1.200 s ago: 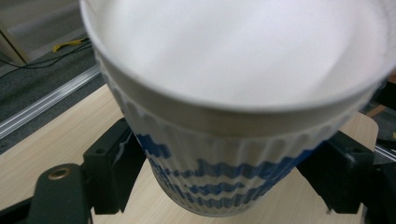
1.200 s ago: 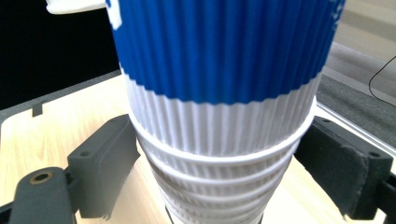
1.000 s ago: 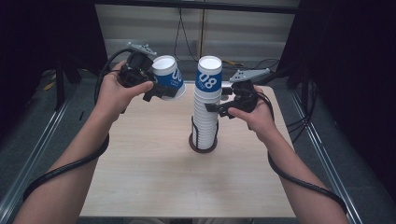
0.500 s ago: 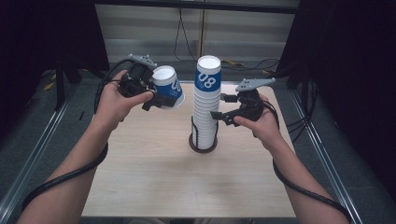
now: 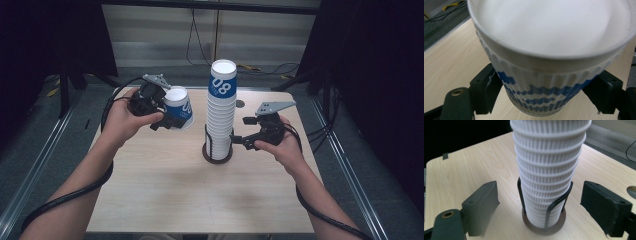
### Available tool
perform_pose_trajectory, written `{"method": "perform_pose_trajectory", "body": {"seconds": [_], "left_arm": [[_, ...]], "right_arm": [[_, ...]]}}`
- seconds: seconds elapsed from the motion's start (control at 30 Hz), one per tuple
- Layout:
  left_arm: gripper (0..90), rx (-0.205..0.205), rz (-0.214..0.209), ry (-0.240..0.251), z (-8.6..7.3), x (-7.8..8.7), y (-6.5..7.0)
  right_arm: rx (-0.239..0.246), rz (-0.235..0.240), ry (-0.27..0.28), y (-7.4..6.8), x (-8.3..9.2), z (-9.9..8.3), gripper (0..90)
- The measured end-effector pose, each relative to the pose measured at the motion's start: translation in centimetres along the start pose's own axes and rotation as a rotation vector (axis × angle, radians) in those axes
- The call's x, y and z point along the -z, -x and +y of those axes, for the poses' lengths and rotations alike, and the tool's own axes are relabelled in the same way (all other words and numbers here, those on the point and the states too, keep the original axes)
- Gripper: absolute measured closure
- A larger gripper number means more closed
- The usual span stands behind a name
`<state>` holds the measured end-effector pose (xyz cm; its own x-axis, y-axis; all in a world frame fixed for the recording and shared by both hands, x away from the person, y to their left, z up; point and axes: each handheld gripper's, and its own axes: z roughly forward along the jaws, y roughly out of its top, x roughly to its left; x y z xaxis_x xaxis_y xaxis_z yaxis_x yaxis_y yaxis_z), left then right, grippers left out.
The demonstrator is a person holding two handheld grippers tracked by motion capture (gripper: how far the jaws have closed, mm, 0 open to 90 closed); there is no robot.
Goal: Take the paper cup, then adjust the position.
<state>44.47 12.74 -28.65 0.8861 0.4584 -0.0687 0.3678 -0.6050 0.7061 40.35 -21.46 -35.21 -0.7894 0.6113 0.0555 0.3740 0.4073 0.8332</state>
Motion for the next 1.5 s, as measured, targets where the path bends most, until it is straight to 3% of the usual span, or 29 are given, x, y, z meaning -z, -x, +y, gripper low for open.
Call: {"method": "perform_pose_trajectory", "body": {"seconds": [0.37,0.43,0.8,0.83,0.97,1.17,1.5], "left_arm": [[21.5,-0.049,-0.006,-0.072,-0.6,-1.4,0.9],[21.5,-0.072,0.001,-0.111,-0.8,-1.9,1.2],[21.5,-0.088,-0.004,-0.180,-2.1,-3.6,1.9],[21.5,-0.105,-0.005,-0.196,-2.1,-3.7,1.8],[21.5,-0.102,-0.016,-0.209,-2.5,-4.2,2.3],[21.5,-0.145,-0.031,-0.271,-3.2,-5.4,3.1],[21.5,-0.160,-0.041,-0.319,-4.1,-7.3,4.5]], "right_arm": [[-0.006,-0.002,-0.009,-0.3,0.5,-1.6,14.3],[-0.001,0.003,-0.021,-0.4,0.4,-1.9,14.3],[0.012,0.024,-0.061,-0.7,-0.3,-3.3,15.1],[0.014,0.024,-0.062,-0.7,-0.4,-3.3,15.1],[0.020,0.031,-0.069,-0.8,-0.7,-3.4,15.2],[0.035,0.051,-0.091,-1.2,-1.4,-3.7,15.2],[0.056,0.060,-0.119,-1.6,-1.5,-4.4,15.0]]}}
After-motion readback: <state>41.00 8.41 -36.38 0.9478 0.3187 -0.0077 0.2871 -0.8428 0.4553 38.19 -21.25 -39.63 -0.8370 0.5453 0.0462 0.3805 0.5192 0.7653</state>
